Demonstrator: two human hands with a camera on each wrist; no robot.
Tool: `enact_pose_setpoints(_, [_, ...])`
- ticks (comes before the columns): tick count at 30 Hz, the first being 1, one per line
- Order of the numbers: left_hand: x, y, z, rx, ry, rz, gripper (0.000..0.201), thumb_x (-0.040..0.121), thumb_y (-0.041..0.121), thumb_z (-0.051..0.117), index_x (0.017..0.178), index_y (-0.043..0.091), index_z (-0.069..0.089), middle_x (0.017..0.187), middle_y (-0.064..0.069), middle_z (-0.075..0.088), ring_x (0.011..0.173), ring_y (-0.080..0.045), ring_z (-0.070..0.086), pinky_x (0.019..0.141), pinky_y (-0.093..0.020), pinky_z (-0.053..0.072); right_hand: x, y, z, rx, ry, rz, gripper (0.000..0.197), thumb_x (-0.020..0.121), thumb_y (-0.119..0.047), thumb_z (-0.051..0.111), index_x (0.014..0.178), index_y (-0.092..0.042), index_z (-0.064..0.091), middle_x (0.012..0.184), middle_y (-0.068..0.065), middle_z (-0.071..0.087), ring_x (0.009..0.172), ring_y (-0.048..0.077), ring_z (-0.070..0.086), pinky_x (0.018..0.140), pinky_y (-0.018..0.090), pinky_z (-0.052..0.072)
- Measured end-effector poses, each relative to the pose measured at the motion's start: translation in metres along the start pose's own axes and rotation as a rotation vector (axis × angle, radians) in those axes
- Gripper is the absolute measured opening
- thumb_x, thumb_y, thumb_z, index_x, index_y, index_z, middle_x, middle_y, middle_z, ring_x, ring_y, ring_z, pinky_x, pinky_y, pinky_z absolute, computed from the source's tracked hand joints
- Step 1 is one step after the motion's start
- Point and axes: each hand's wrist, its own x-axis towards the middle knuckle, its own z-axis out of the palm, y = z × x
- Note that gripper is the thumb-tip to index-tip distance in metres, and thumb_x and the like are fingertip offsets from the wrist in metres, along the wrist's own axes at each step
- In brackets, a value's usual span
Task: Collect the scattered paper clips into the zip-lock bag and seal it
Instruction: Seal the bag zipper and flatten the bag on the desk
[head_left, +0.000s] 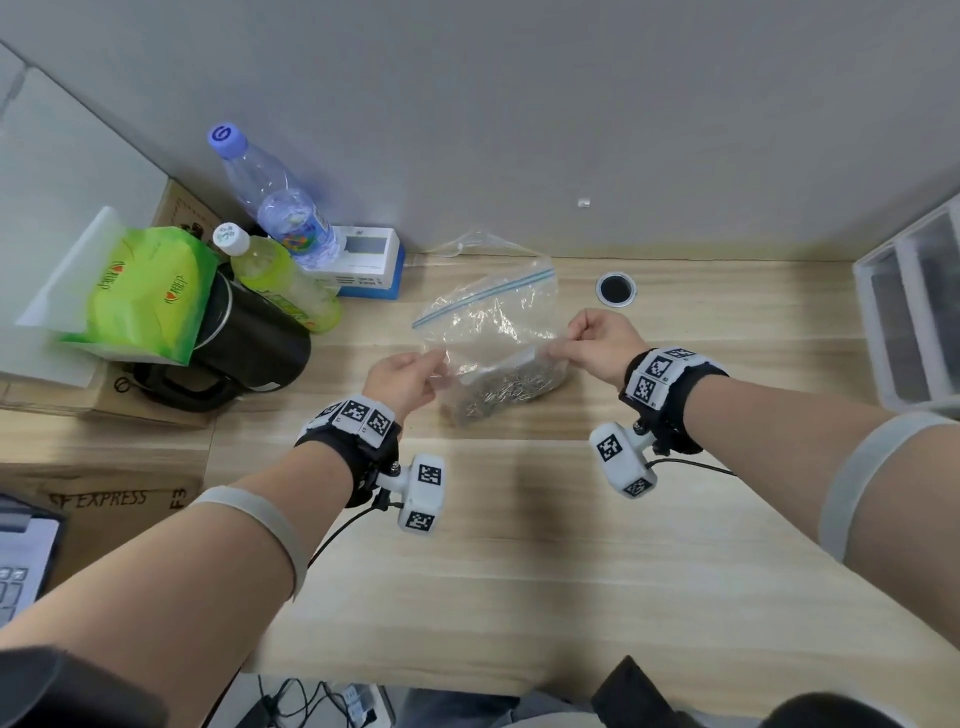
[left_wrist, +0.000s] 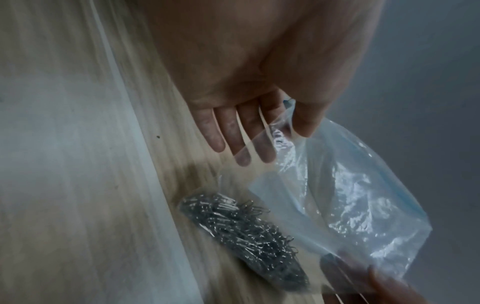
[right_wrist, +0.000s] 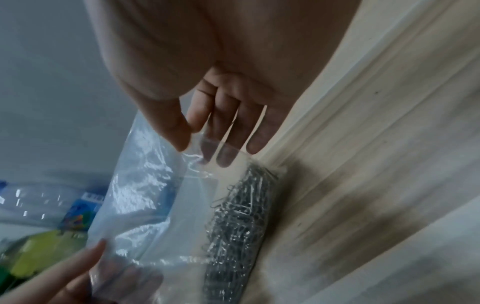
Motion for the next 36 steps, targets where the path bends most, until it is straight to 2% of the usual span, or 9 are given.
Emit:
enact_pose_setpoints(4, [-0.001,0.002,0.002,0.072,0.043,0.075,0.022,0.086,0.03,0.073,0.073,0.013,0.069,0.079,-0.014,0.075,0.078,-0.025,0.071,0.089,-0.041,0.06,-0.003,-0.001,-0.001,0.055,0.009,0.023,0.033,0.08,-0.004,0.073,0.085,-0.02,0.044,0.063,0.005,0.069,0.06,0.02,0.066,0.07,0.035,0.05])
enact_pose_setpoints(7, [-0.007,0.009,0.012,0.116,0.146,0.086,0.027,0.088,0.024,0.073,0.103,0.008,0.057,0.073,-0.01,0.07,0.058,-0.016,0.064,0.064,-0.024,0.057,-0.008,-0.005,0.005,0.102,0.047,-0.033,0.031,0.08,0.012,0.053,0.076,-0.017,0.043,0.053,0.009,0.06,0.048,0.022,0.056,0.058,0.031,0.044])
enact_pose_setpoints(11, [-0.01,0.006,0.021,0.297,0.24,0.183,0.022,0.09,0.025,0.065,0.102,0.016,0.049,0.075,-0.011,0.065,0.059,-0.021,0.056,0.051,-0.026,0.038,-0.011,0.001,0.006,0.062,-0.071,-0.017,0.031,0.081,0.007,0.057,0.09,-0.02,0.069,0.065,0.013,0.061,0.066,0.028,0.059,0.081,0.043,0.054])
enact_pose_setpoints(13, [-0.01,0.003,0.021,0.372,0.171,0.226,0.016,0.09,0.029,0.064,0.093,0.017,0.053,0.079,-0.012,0.065,0.066,-0.026,0.058,0.052,-0.026,0.035,-0.012,0.007,0.002,-0.074,-0.13,-0.016,0.031,0.078,-0.004,0.067,0.101,-0.024,0.073,0.071,0.006,0.062,0.071,0.022,0.059,0.088,0.036,0.054])
enact_pose_setpoints(16, [-0.018,-0.001,0.021,0.485,-0.025,0.185,0.041,0.082,0.037,0.078,0.108,0.016,0.053,0.084,-0.003,0.062,0.067,-0.014,0.057,0.055,-0.022,0.04,-0.015,0.014,0.001,-0.276,-0.193,-0.017,0.054,0.075,-0.007,0.077,0.126,-0.013,0.063,0.079,-0.002,0.053,0.067,0.011,0.053,0.074,0.015,0.047])
enact_pose_setpoints(20, [-0.017,-0.013,0.021,0.842,-0.145,0.235,0.078,0.068,0.018,0.089,0.132,0.016,0.043,0.088,0.001,0.053,0.074,-0.014,0.054,0.063,-0.017,0.042,-0.016,0.023,0.005,-0.603,-0.199,-0.096,0.065,0.072,-0.008,0.079,0.133,-0.013,0.056,0.086,-0.005,0.055,0.082,0.015,0.057,0.077,0.022,0.044])
enact_pose_setpoints(25, [-0.011,-0.02,0.016,0.992,0.019,0.309,0.039,0.081,0.008,0.073,0.118,0.015,0.064,0.117,-0.01,0.056,0.086,-0.02,0.052,0.073,-0.026,0.044,-0.017,0.029,0.001,-0.781,-0.073,-0.202,0.011,0.077,-0.01,0.065,0.079,-0.021,0.068,0.081,-0.001,0.052,0.079,0.023,0.055,0.07,0.029,0.045])
enact_pose_setpoints(32, [-0.007,-0.029,0.008,0.868,0.029,0.412,0.019,0.078,0.013,0.077,0.095,0.017,0.071,0.112,-0.004,0.04,0.083,-0.016,0.051,0.085,-0.025,0.046,-0.017,0.034,0.004,-0.781,-0.266,-0.307,0.087,0.066,-0.025,0.083,0.142,-0.019,0.041,0.146,0.0,0.041,0.132,0.019,0.042,0.109,0.034,0.037])
enact_pose_setpoints(36, [-0.007,-0.03,0.005,0.825,0.018,0.454,0.038,0.071,0.019,0.083,0.106,0.017,0.068,0.119,0.001,0.049,0.109,-0.017,0.053,0.09,-0.019,0.037,-0.006,0.04,0.013,-0.86,-0.234,-0.356,0.066,0.073,-0.029,0.08,0.133,-0.023,0.054,0.139,-0.004,0.053,0.126,0.02,0.049,0.106,0.032,0.039])
